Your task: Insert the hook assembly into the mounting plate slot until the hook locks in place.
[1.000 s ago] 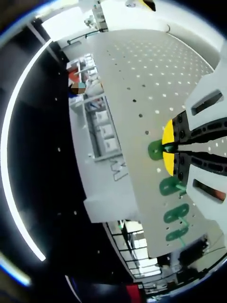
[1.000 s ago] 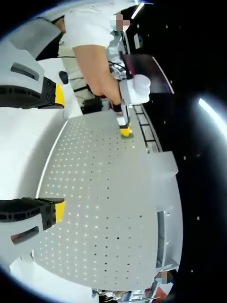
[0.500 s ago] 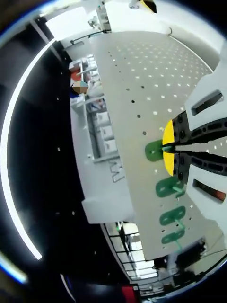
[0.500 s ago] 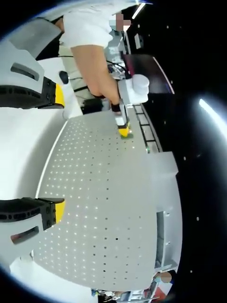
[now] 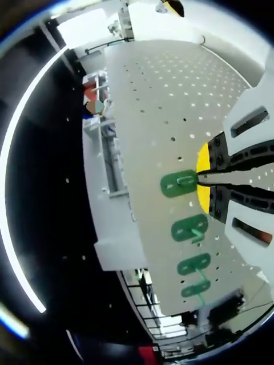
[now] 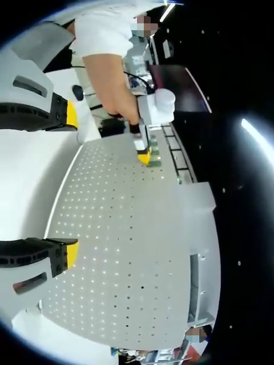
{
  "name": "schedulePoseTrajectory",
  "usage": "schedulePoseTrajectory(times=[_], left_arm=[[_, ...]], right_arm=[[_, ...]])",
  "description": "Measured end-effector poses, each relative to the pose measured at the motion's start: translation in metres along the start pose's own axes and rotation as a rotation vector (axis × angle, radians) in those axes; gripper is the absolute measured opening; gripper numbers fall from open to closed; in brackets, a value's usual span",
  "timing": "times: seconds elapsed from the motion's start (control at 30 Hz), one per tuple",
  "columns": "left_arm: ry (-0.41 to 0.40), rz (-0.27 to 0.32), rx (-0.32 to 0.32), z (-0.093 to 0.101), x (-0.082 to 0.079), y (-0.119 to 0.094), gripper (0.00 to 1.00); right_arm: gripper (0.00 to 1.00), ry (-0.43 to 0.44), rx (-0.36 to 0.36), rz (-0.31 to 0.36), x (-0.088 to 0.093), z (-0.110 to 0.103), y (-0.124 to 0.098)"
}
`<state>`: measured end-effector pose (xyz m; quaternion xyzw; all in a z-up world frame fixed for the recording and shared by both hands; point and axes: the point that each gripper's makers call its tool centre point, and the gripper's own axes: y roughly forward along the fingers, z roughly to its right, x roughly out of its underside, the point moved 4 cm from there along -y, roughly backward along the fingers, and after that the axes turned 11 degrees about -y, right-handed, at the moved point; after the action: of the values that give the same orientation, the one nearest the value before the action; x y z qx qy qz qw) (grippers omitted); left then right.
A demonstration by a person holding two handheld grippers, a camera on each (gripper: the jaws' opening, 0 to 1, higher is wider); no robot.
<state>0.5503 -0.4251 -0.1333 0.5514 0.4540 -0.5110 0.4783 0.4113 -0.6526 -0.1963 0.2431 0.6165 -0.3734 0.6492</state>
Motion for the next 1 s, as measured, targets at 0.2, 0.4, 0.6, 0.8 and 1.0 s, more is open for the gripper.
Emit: schedulePoseTrajectory(times=[0.2,0.4,0.6,0.8,1.0], left_arm=[[-0.013,-0.008,-0.003,-0.002,0.004,-0.005,0.13],[-0.027,-0.017,0.001,-0.004,0.006,-0.010,0.19],[-0.057,-0.020,0.006,-0.003,0.004,-0.018,0.27],[-0.102,-0.027,0.013,-0.003,0.002,-0.025,0.36],[-0.132,-0.039,0.024,-0.004,0.002,-0.033,0.45]], right_arm=[[0.77,-0.003,-0.002,-0.004,0.000,0.000,0.001],[0.77,-0.010,-0.005,0.004,-0.003,-0.002,0.000],[0.77,-0.014,-0.006,0.008,-0.006,-0.005,-0.001],[0.77,-0.019,-0.010,0.013,-0.009,-0.009,-0.002],[0.78,-0.022,-0.012,0.021,-0.012,-0.012,-0.003]])
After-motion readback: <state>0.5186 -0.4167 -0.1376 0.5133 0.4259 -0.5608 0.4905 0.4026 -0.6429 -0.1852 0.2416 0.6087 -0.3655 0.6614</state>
